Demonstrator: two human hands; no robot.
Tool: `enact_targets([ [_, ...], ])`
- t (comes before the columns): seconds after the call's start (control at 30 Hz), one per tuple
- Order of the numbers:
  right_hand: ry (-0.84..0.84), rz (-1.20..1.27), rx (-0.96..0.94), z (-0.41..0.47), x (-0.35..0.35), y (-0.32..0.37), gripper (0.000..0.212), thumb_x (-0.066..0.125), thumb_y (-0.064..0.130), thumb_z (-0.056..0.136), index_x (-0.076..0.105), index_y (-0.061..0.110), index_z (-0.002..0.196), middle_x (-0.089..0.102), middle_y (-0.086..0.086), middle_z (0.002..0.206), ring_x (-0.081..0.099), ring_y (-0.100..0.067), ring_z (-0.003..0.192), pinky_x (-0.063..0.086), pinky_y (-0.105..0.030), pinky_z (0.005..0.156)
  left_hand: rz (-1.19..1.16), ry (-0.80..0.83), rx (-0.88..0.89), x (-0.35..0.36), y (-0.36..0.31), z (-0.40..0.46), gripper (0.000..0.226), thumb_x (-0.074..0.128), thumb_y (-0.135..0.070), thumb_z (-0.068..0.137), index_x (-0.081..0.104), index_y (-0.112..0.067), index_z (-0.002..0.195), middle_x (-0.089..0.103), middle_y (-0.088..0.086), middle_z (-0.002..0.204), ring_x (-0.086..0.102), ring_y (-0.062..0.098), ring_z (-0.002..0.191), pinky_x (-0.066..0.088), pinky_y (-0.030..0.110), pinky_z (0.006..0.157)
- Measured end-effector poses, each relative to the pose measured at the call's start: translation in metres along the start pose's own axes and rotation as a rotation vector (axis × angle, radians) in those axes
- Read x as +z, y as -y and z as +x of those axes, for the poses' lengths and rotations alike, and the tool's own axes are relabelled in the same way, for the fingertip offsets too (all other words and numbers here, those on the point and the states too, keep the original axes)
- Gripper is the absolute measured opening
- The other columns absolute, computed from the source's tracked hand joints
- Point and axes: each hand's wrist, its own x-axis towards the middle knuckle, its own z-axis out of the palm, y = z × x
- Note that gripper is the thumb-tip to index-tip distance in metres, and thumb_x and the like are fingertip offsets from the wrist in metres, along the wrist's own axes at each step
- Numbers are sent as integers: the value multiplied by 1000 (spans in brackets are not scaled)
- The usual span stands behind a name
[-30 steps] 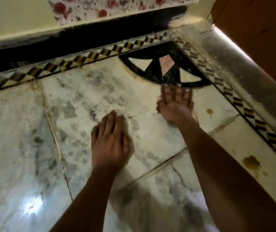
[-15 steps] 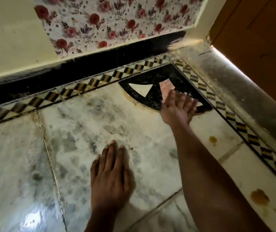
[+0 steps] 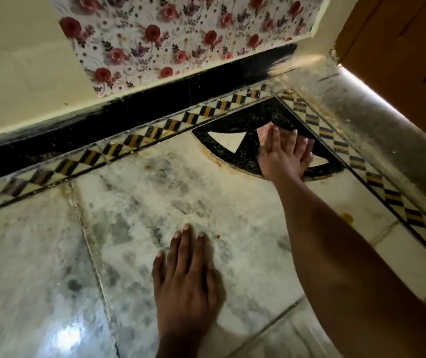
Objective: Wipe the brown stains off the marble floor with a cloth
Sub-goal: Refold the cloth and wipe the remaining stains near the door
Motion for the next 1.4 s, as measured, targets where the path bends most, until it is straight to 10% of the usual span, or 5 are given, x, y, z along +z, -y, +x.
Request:
enact_targets([
  [0.27,116,-286,-841,-92,23,-48,61,9,66,103,-11,58,161,-17,9,177,-19,-29,163,6,-61,127,6,16,12,-2,0,2,63,43,-42,100,48,-26,161,33,2,175,37,23,160,32,54,125],
  [0.5,-37,-52,-117,-63,-6,-119,64,16,69,105,-8,55,163,-10,-2,179,-15,-35,163,0,-66,128,32,63,15,-3,1,2,64,48,-40,100,46,-24,162,33,4,175,35,25,160,29,54,125],
  [1.03,-167,-99,-167,-90,2,-142,66,21,61,102,13,48,166,16,-11,177,8,-48,161,15,-71,123,84,72,20,-8,-2,5,61,44,-43,100,48,-25,159,39,5,172,41,28,156,31,52,119],
  [1.2,-151,-292,-703,-202,29,-183,59,21,54,108,11,50,166,14,-1,178,15,-37,163,28,-60,120,79,80,28,-12,-5,4,60,46,-41,100,49,-25,158,41,5,171,41,29,155,30,53,119],
  [1.4,-304,-160,-257,-145,5,-232,57,28,52,110,26,40,165,25,-8,175,20,-40,161,24,-70,123,43,114,33,-9,-1,4,64,40,-43,98,44,-25,160,36,6,173,35,30,157,27,56,122],
])
